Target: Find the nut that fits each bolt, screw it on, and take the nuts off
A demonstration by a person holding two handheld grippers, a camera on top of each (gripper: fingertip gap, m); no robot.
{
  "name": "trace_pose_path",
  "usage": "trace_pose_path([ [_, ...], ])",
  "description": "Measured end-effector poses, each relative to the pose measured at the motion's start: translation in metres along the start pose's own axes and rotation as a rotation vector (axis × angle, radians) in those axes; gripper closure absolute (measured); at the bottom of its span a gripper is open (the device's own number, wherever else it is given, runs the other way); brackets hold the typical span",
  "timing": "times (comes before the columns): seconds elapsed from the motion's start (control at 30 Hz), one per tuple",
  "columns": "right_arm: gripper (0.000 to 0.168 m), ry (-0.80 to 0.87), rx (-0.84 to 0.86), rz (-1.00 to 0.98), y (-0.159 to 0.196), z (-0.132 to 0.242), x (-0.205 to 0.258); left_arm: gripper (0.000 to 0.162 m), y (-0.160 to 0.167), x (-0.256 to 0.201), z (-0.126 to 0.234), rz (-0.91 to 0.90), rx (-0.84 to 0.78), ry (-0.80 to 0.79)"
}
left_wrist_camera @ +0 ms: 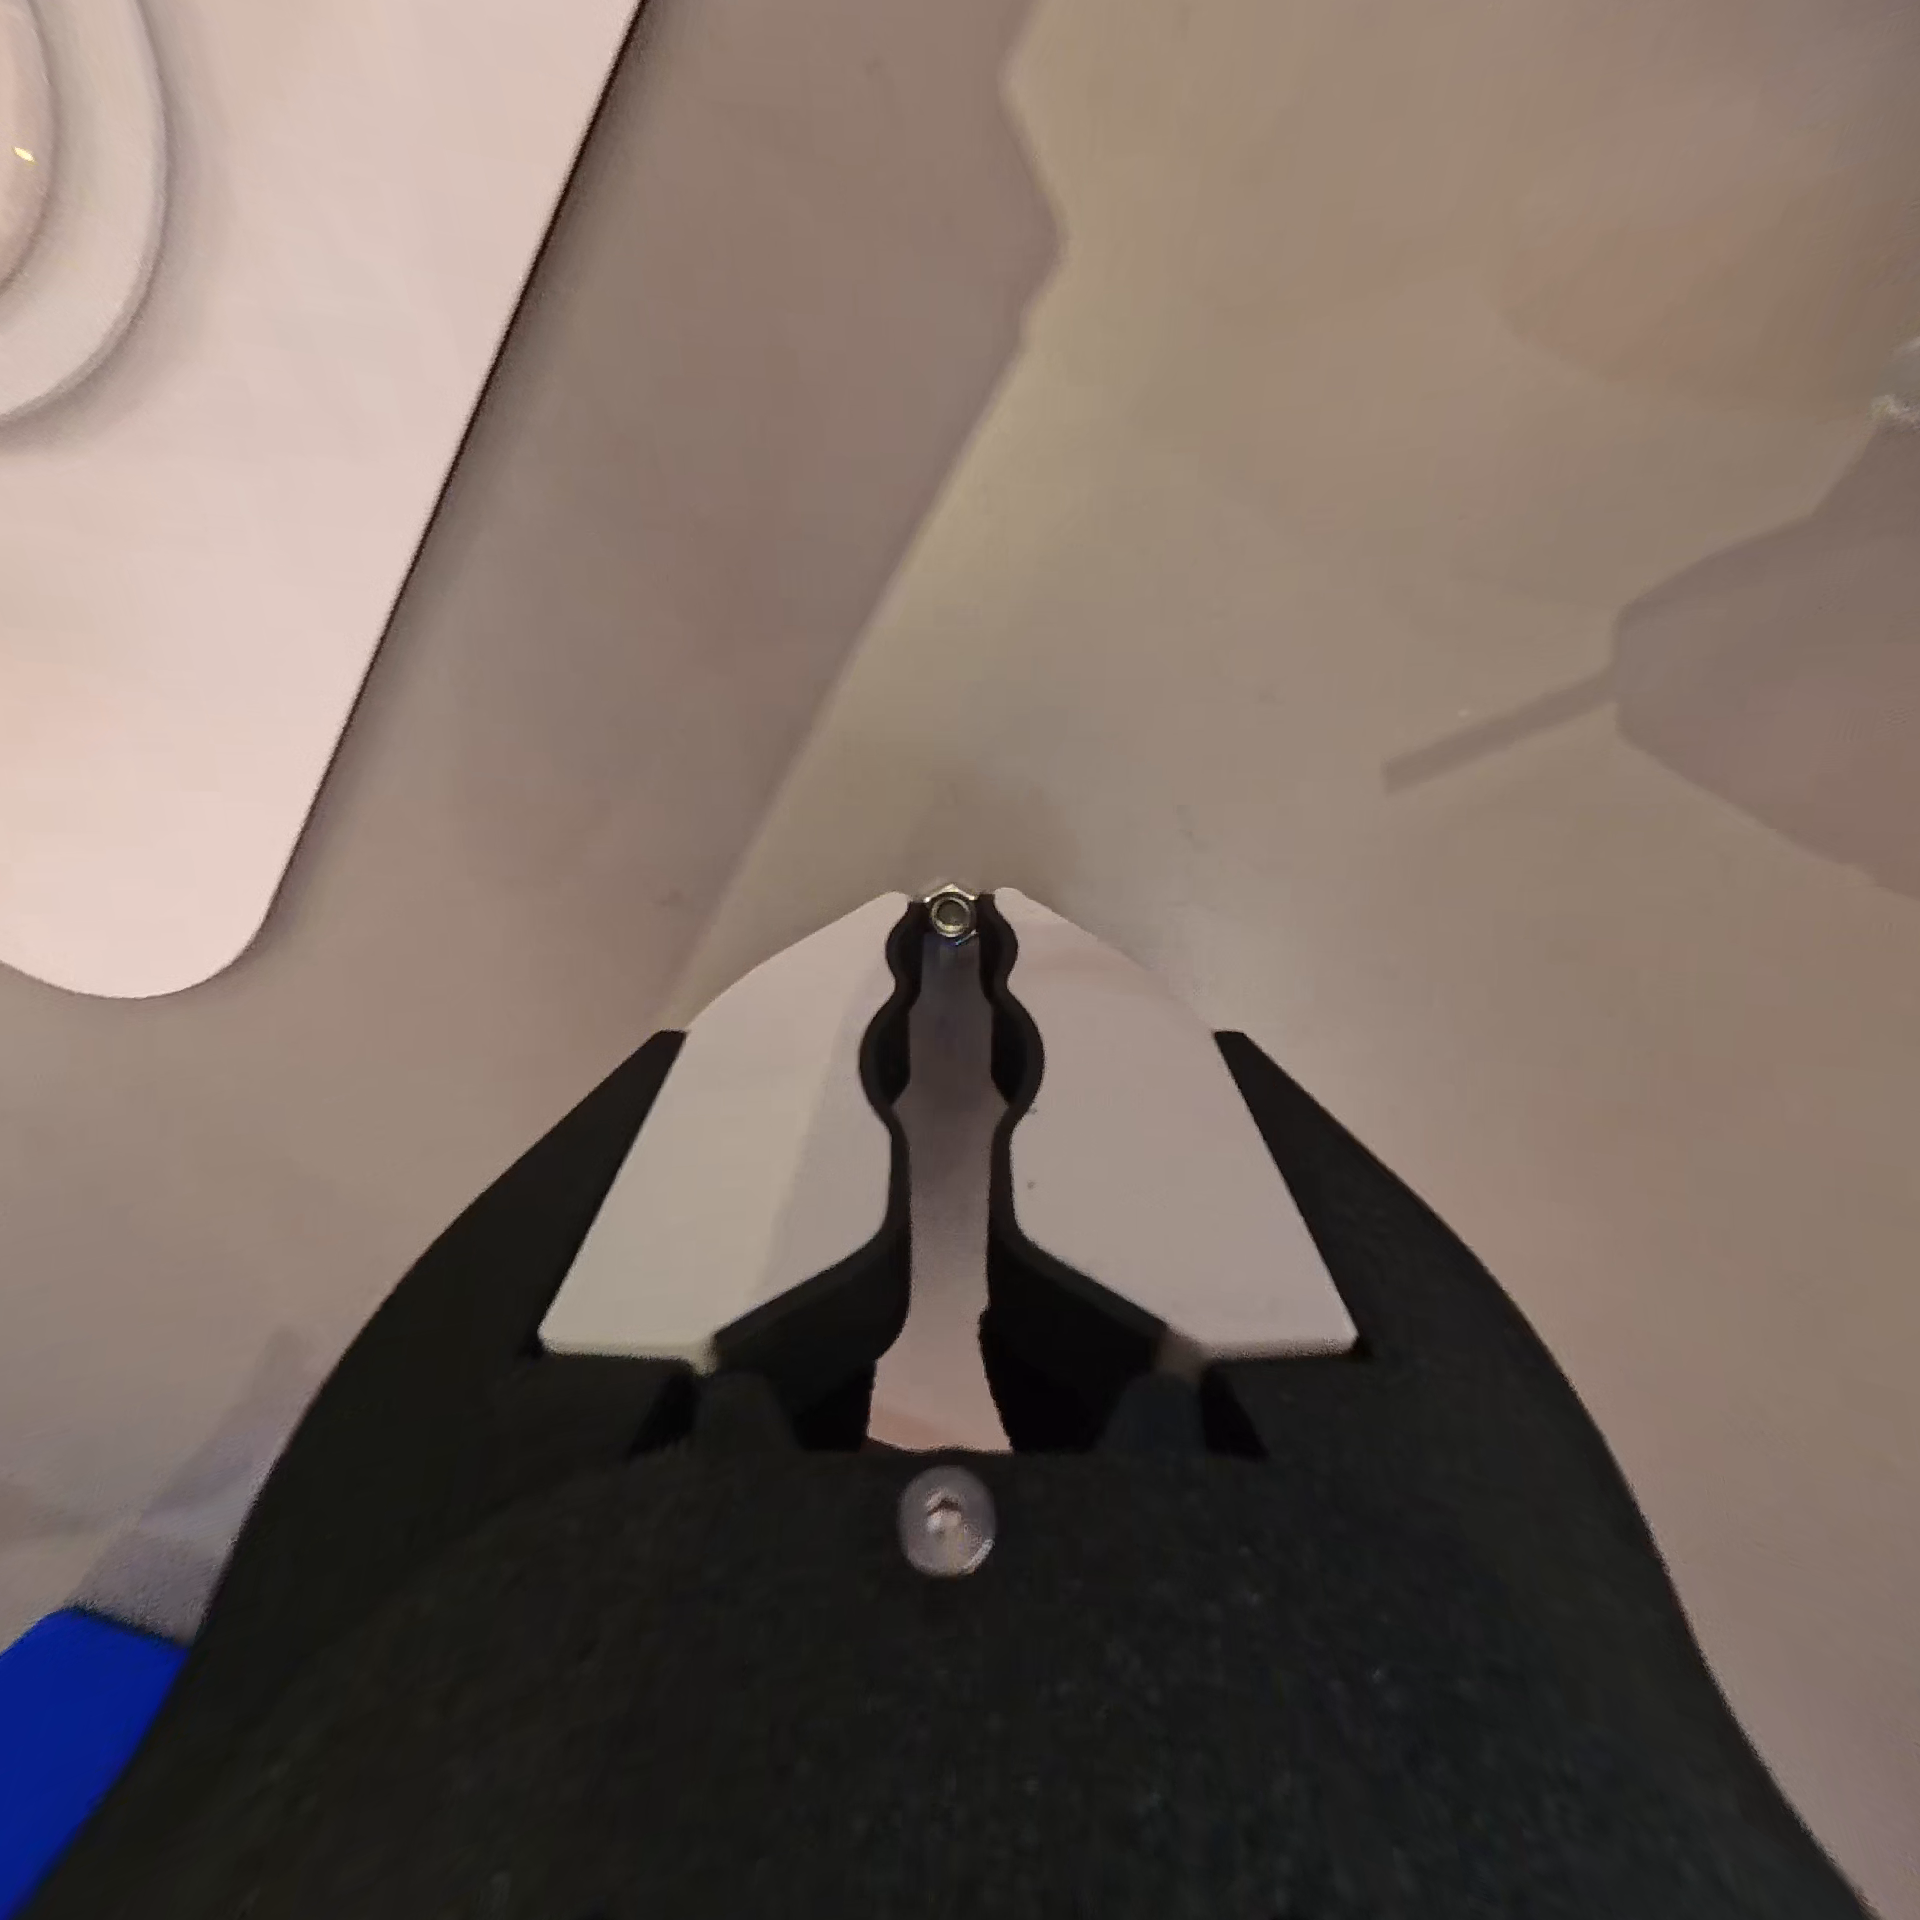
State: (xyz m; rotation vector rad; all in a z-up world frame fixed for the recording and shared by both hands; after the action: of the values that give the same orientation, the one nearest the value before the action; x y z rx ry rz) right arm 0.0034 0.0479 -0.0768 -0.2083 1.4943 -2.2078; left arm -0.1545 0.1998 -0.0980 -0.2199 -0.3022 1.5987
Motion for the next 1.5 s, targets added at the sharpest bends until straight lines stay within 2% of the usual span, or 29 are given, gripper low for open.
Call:
trace_pose_path([
  [0.03, 0.157, -0.009, 0.001, -0.010, 0.000, 0.000, -0.001, 0.152, 0.003, 0.001, 0.001, 0.015, -0.019, 0.014],
  [0.1, 0.157, -0.045, -0.010, -0.022, 0.000, 0.000, 0.000, 0.152, 0.009, 0.000, 0.005, 0.054, -0.093, 0.062],
  [0.17, 0.157, -0.102, -0.029, -0.031, 0.000, 0.000, 0.002, 0.152, 0.016, -0.007, 0.017, 0.109, -0.254, 0.141],
  [0.33, 0.157, -0.280, -0.143, 0.061, -0.008, 0.012, 0.017, 0.153, 0.042, -0.041, 0.068, 0.246, -0.850, 0.463],
  [0.4, 0.157, -0.264, -0.222, 0.174, -0.015, 0.022, 0.029, 0.153, 0.055, -0.054, 0.080, 0.287, -1.021, 0.613],
  [0.5, 0.157, -0.102, -0.316, 0.434, -0.025, 0.035, 0.056, 0.153, 0.069, -0.069, 0.084, 0.316, -1.177, 0.775],
  [0.6, 0.157, -0.026, -0.347, 0.587, -0.025, 0.037, 0.078, 0.153, 0.076, -0.076, 0.078, 0.323, -1.227, 0.831],
  [0.7, 0.157, 0.038, -0.383, 0.646, -0.022, 0.035, 0.086, 0.153, 0.078, -0.078, 0.072, 0.335, -1.227, 0.848],
  [0.97, 0.158, 0.042, -0.369, 0.692, -0.020, 0.034, 0.089, 0.153, 0.081, -0.077, 0.054, 0.385, -1.190, 0.866],
  [1.2, 0.158, 0.032, -0.359, 0.695, -0.019, 0.032, 0.090, 0.153, 0.082, -0.077, 0.054, 0.376, -1.202, 0.893],
  [1.5, 0.158, -0.004, -0.326, 0.685, -0.018, 0.029, 0.090, 0.153, 0.082, -0.079, 0.054, 0.356, -1.178, 0.852],
])
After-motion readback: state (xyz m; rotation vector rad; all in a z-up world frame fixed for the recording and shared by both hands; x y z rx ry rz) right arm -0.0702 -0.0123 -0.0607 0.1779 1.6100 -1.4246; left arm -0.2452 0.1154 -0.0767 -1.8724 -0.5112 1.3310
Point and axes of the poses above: each gripper's, where its closed fingertips meet, z back along the fingers, y out of its underside, x = y × z across the jaws, the point moved 10 cm from there along z, back along the fingers, and after that the axes turned 13 degrees about -z, right-handed, at the moved point
